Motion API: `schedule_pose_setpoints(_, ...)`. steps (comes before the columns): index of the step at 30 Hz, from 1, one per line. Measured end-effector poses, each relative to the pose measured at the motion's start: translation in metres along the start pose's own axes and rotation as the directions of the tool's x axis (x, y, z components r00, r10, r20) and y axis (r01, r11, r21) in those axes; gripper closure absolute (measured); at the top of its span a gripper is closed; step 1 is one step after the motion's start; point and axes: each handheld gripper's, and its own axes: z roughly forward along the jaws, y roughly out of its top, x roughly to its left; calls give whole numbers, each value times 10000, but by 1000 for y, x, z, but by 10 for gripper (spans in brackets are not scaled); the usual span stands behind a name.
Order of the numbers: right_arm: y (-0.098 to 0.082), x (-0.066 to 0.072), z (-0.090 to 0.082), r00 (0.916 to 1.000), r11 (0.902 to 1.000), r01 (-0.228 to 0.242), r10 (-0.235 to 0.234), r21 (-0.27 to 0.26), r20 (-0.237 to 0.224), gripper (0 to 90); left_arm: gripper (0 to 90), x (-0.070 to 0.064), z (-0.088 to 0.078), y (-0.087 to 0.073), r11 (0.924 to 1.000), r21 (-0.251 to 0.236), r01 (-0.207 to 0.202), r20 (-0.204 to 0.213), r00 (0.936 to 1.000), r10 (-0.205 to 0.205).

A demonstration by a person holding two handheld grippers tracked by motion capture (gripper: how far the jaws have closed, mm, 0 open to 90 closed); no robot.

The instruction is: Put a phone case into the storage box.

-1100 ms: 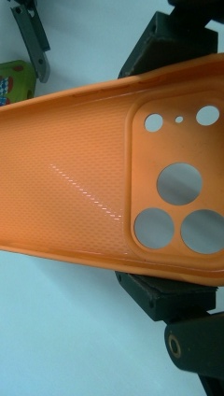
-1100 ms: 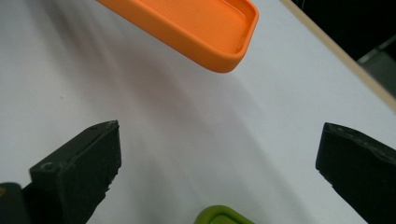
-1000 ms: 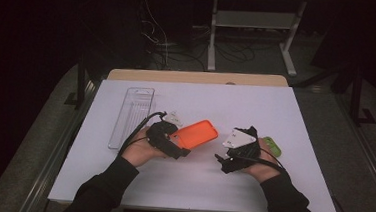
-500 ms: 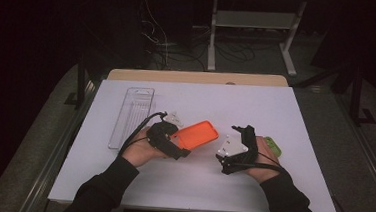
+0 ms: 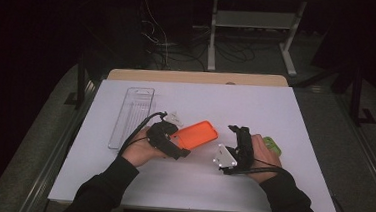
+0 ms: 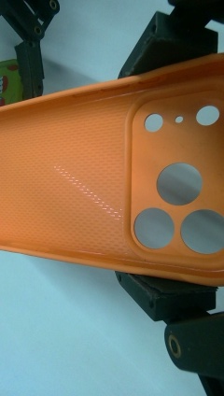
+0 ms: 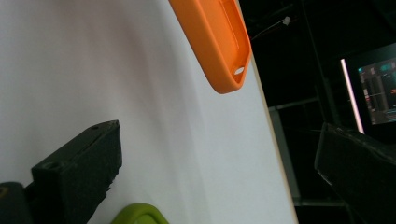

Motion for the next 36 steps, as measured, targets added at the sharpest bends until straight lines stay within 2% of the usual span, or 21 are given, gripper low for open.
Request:
schedule_pose_setpoints(2, 1, 2, 0, 9995, 9998, 217, -216, -32, 231, 0, 161, 1, -1, 0, 10000, 52, -63, -17, 10000, 64)
schedule_pose_setpoints(6, 2, 2, -1, 9963, 9970, 765, -760, -104, 395, 0, 161, 1, -1, 0, 9999, 133, -85, -20, 10000, 85)
schedule_pose_setpoints(7, 3, 3, -1, 9966, 9975, 673, -661, -235, 488, 0, 161, 1, -1, 0, 9999, 137, -65, 0, 10000, 65)
schedule_pose_setpoints(8, 4, 3, -1, 9955, 9966, 777, -761, -270, 556, 0, 161, 3, -3, 0, 9991, 327, -267, 13, 9996, 266)
schedule_pose_setpoints(15, 11, 5, -1, 9903, 9912, 1259, -1232, -404, 644, 0, 161, 2, -2, 1, 9989, 381, -261, 80, 9996, 259)
schedule_pose_setpoints(19, 15, 5, 2, 9905, 9918, 1156, -1109, -543, 817, 0, 161, 2, -1, 1, 9987, 417, -290, 154, 9995, 283)
schedule_pose_setpoints(20, 16, 5, 2, 9902, 9915, 1190, -1146, -535, 795, 0, 161, 0, 0, 1, 9998, 219, -11, 181, 9998, 7)
schedule_pose_setpoints(28, 26, 6, 7, 9866, 9880, 1379, -1308, -699, 978, 3, 161, 0, -1, 2, 9997, 205, -121, 109, 9999, 119)
schedule_pose_setpoints(30, 28, 7, 8, 9846, 9862, 1486, -1406, -734, 1039, 30, 161, 0, -1, 2, 9998, 164, -86, 119, 9999, 84)
schedule_pose_setpoints(32, 31, 9, 8, 9829, 9845, 1557, -1462, -809, 1120, 45, 161, 1, -2, 2, 9992, 303, -248, 112, 9996, 244)
schedule_pose_setpoints(33, 32, 8, 9, 9749, 9769, 1945, -1826, -885, 1270, 55, 161, 1, -3, 2, 9992, 316, -261, 115, 9996, 257)
schedule_pose_setpoints(36, 35, 10, 11, 9695, 9714, 2188, -2056, -928, 1335, 90, 161, 2, -4, 2, 9987, 351, -375, 120, 9992, 371)
